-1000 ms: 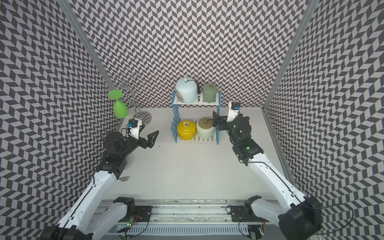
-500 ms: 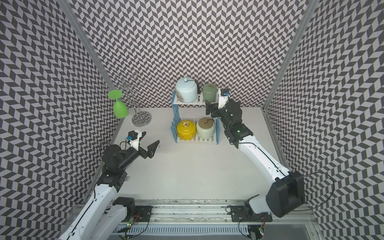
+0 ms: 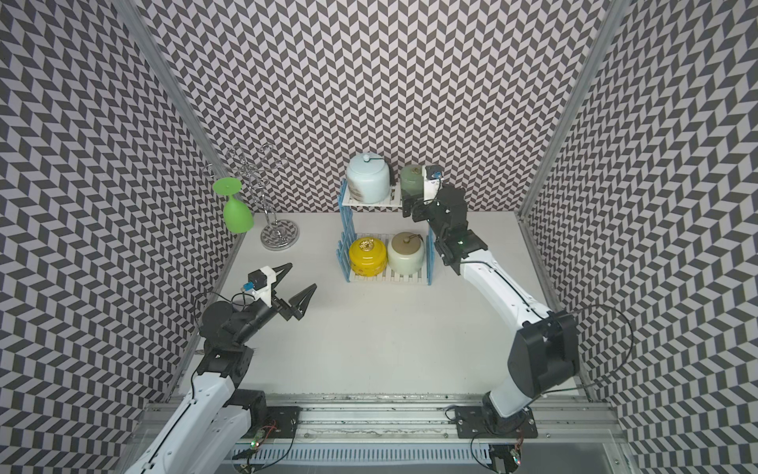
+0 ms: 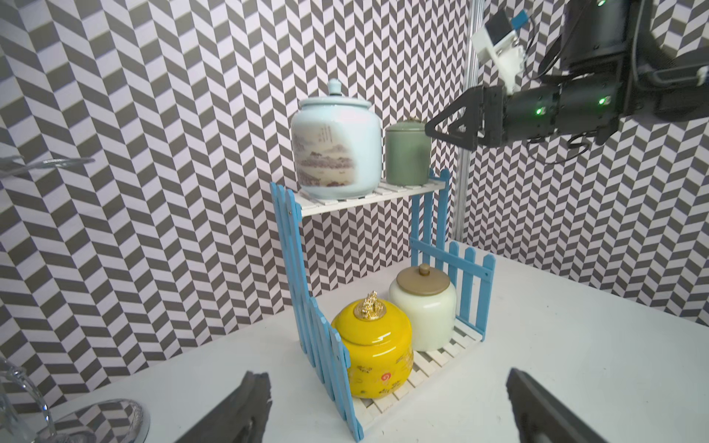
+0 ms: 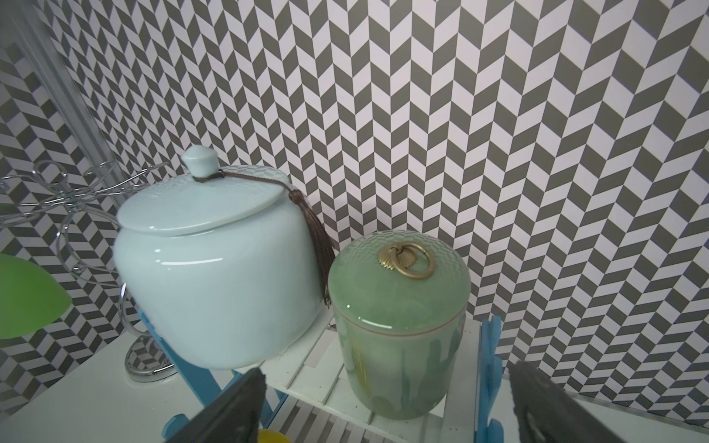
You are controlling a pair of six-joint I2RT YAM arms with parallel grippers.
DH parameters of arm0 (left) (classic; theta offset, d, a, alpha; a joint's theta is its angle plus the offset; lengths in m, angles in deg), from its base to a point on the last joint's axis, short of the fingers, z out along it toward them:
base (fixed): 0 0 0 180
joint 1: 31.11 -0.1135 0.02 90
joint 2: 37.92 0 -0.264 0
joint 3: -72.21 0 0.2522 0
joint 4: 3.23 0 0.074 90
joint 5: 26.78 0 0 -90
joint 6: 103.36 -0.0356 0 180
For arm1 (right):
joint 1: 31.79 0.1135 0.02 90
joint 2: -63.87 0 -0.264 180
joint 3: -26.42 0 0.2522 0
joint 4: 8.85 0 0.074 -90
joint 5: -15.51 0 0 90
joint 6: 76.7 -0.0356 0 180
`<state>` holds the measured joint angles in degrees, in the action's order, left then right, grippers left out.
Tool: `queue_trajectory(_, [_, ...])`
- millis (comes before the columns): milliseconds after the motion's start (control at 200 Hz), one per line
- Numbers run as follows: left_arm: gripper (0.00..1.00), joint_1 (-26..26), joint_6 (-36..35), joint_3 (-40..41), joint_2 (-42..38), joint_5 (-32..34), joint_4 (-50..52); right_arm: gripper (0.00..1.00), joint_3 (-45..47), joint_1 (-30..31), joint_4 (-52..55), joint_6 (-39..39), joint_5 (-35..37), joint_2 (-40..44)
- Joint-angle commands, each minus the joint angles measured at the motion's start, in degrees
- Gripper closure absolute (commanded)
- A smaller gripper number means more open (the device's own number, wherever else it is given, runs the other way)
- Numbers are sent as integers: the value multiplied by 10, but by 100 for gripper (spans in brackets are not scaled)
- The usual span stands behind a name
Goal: Remove the tea canisters from the shelf
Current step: Pick up the tea canister from the shelf.
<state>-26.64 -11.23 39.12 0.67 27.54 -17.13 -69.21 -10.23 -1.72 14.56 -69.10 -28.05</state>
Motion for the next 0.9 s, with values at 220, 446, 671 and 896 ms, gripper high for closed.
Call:
queue_trajectory(220, [0, 2, 8, 15, -10, -7, -30, 0, -119, -9, -1, -2, -2, -83])
queue_trajectory(446, [0, 2, -3, 19, -12, -4, -22, 0, -173, -9, 15, 3, -7, -131])
queue_trajectory(671, [0, 4, -2, 22, -13, -6, -29, 0, -190, -9, 22, -1, -13, -154])
queue_trajectory(896, [0, 4, -2, 24, -15, -5, -31, 4, -203, -10, 31, -4, -13, -167])
